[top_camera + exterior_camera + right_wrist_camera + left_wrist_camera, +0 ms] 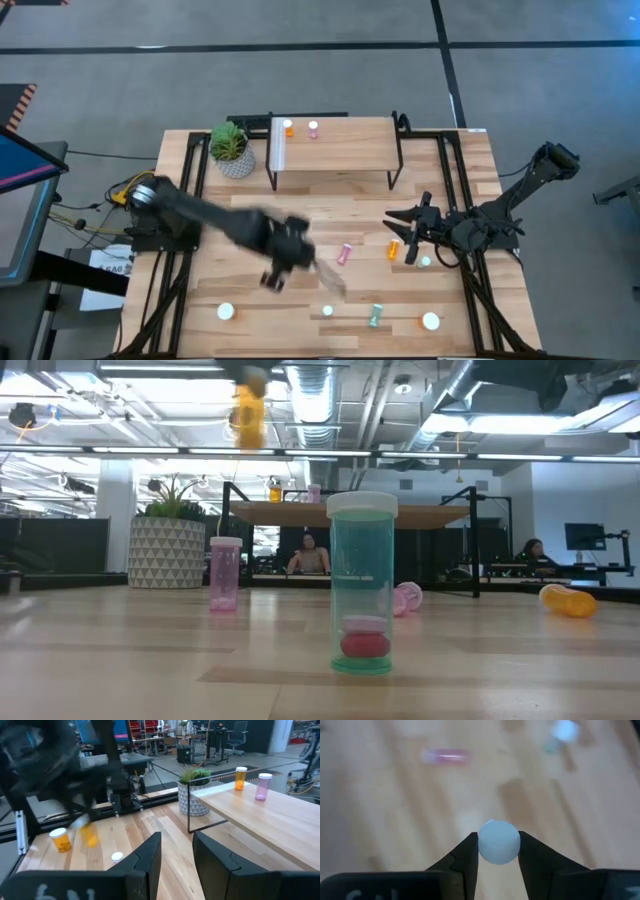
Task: Pick and place medicine bottles onto shelf by color
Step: Put the bottom small orange pill bottle on the shelf aligned with the other small orange pill bottle
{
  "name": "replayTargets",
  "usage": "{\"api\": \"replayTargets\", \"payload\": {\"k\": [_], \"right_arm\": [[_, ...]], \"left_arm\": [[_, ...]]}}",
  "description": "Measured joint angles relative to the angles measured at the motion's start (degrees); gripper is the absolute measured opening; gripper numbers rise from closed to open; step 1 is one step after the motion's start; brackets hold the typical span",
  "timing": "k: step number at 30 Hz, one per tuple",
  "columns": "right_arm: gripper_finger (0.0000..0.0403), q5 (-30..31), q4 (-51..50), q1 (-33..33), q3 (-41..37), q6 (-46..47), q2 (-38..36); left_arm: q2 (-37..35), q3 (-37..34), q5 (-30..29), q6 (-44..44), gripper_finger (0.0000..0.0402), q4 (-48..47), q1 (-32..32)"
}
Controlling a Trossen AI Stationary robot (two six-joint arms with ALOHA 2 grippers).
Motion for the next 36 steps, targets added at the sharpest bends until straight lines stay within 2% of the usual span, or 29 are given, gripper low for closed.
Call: {"api": "replayTargets", "payload": {"k": [7, 12, 15, 22, 36], "right_arm": [[0.0134, -0.03, 0.1, 0.32, 0.0, -0.36, -0.03], [0.0134, -0.03, 0.54, -0.34, 0.0, -1.76, -0.11], [0.0134, -0.03, 0.75, -0.89, 0.0, -2.23, -0.13], [0.0134, -0.25, 1.19, -1.41, 0.0, -2.4, -0.14], [0.0134, -0.48, 1.38, -1.38, 0.0, -2.38, -0.15]], "left_arm": [[-10.16, 0.04, 0.0, 1.71, 0.0102, 5.24, 18.29], [-10.71, 0.02, 3.63, 0.84, 0.0102, 3.85, 30.77], [-9.57, 0.02, 6.07, 1.72, 0.0102, 3.03, 36.21], [-6.77, -0.04, 6.02, 5.62, 0.0103, 3.36, 43.31], [-0.37, -0.02, 5.53, 8.2, 0.0103, 4.97, 49.31]]}}
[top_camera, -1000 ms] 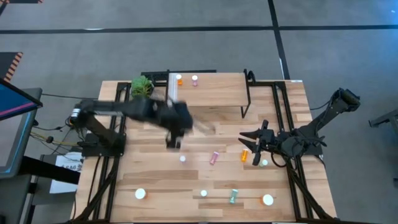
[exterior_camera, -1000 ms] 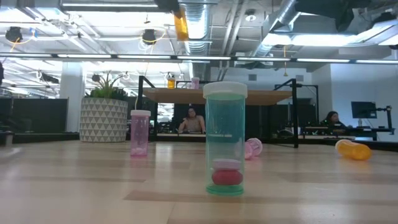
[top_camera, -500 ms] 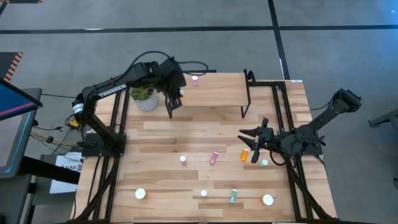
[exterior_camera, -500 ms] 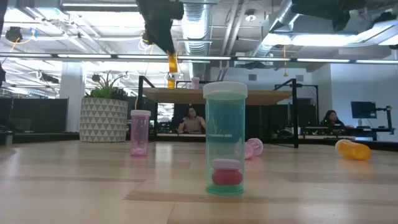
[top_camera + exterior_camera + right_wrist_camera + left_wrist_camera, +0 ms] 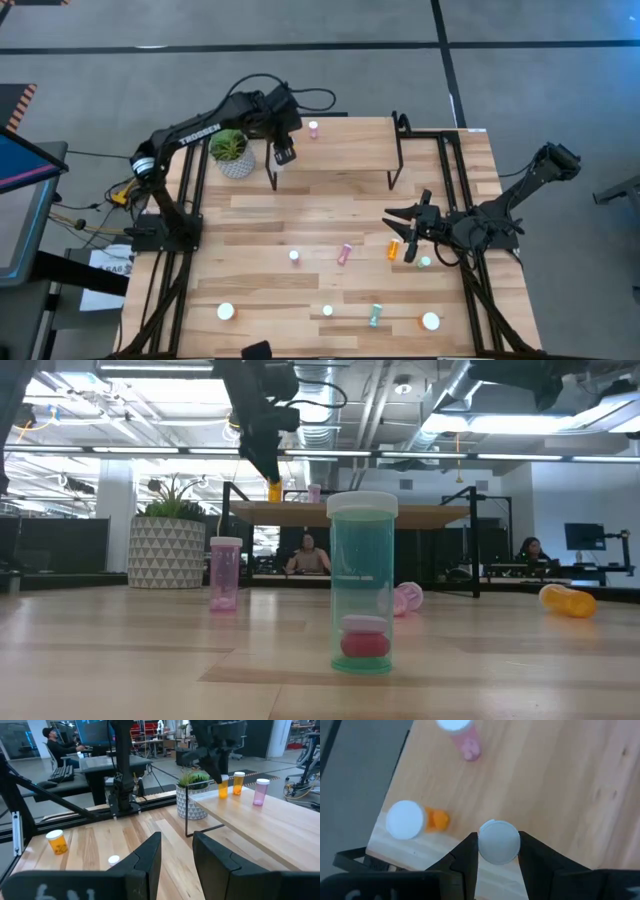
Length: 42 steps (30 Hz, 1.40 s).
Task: Pick and place medicine bottles onto shelf by color
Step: Put the bottom small orange pill bottle on the shelf aligned with the other small orange pill bottle
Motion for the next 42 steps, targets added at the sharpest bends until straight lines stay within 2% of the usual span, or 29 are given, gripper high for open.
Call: {"api": "replayTargets", "payload": {"k": [22, 33, 42], "right_arm": [[0.0134, -0.04, -0.08, 0.0, 0.0, 0.0, 0.0], [0.0134, -0.04, -0.06, 0.0, 0.0, 0.15, 0.0], [0.0134, -0.04, 0.0, 0.0, 0.0, 0.13, 0.0]], "left_arm": [[0.1, 0.0, 0.25, 0.59, 0.0105, -0.3, 1.24], [0.12, -0.07, 0.26, 0.53, 0.0169, -0.88, 1.21], [0.12, -0.07, 0.26, 0.55, 0.0198, -0.7, 0.82]]}}
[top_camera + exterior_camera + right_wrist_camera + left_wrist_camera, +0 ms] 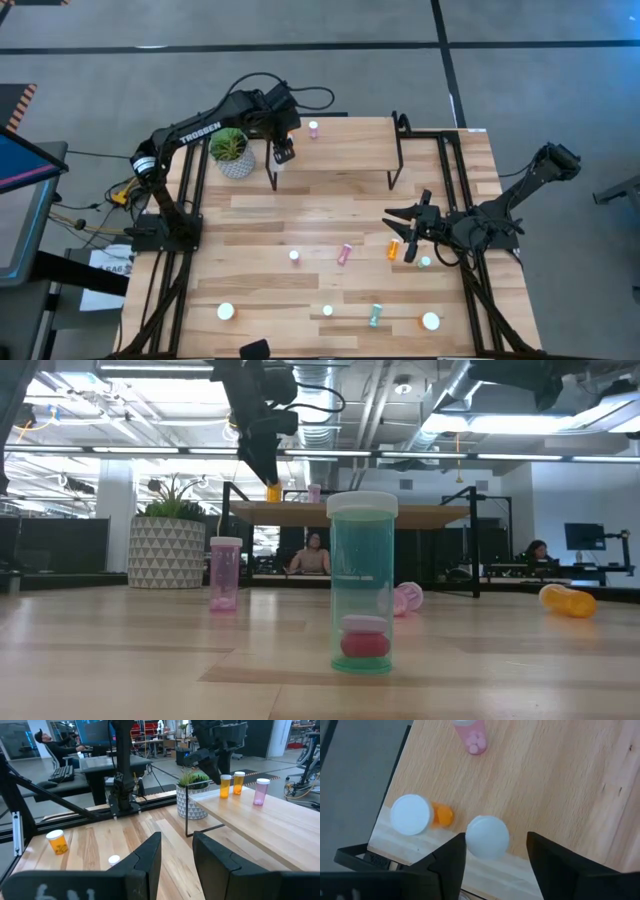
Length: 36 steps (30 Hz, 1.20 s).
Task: Pick and place medicine bottles onto shelf by color
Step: Put the bottom small orange pill bottle on the shelf aligned with the other small orange pill bottle, then put the small orange pill bottle on the shelf aligned with the other small orange pill bottles
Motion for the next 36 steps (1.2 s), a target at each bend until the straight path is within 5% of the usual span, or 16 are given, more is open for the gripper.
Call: {"api": "replayTargets", "payload": {"k": [12, 21, 28, 36], "right_arm": [[0.0134, 0.0, 0.14, 0.0, 0.0, -0.04, 0.0], [0.0134, 0.0, 0.14, 0.01, 0.0, -0.04, 0.0], [0.0134, 0.02, 0.07, 0.0, 0.0, -0.04, 0.02], [0.0134, 0.02, -0.14, -0.89, 0.0, 1.13, 0.04]], "left_arm": [[-4.25, 0.0, -1.64, 0.04, 0.0234, 0.58, -0.2], [-15.92, -0.52, -3.26, -2.36, 0.023, 5.59, -2.59], [-30.28, -17.27, -4.33, -5.78, 0.0179, 22.95, -11.4], [-44.15, -46.8, -4.22, -11.57, 0.0149, 62.78, -23.69]]}}
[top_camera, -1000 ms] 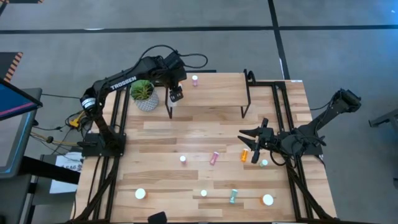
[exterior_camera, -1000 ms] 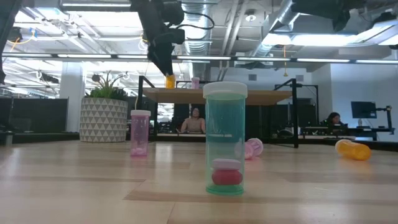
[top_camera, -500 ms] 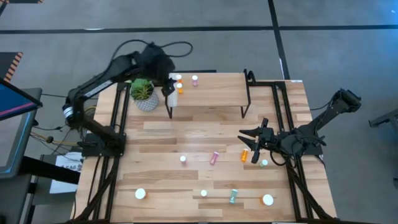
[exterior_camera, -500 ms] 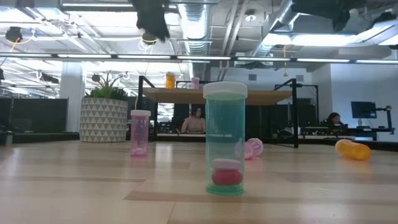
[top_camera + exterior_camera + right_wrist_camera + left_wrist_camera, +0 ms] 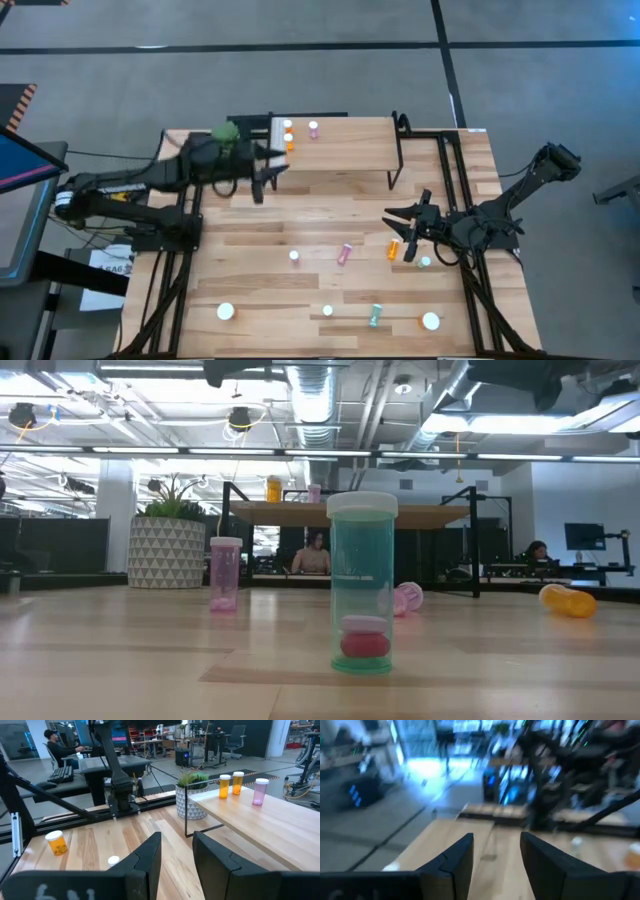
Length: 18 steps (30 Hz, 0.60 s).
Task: Pick and place medicine bottles onto shelf by color
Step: Put the small orange pill bottle on the shelf aligned with the other small orange pill bottles
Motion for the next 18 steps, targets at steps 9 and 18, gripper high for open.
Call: {"api": "replayTargets", "payload": {"k": [9, 18], "right_arm": [[0.0134, -0.02, -4.19, -0.62, 0.0, 8.27, 0.0], [0.0134, 0.85, -5.38, -2.21, -0.02, 18.72, 0.02]], "left_arm": [[-1.68, -16.04, -3.55, -0.43, 0.0148, 21.77, -10.17], [-0.79, -20.83, -3.86, 0.6, 0.0148, 29.79, -12.19]]}}
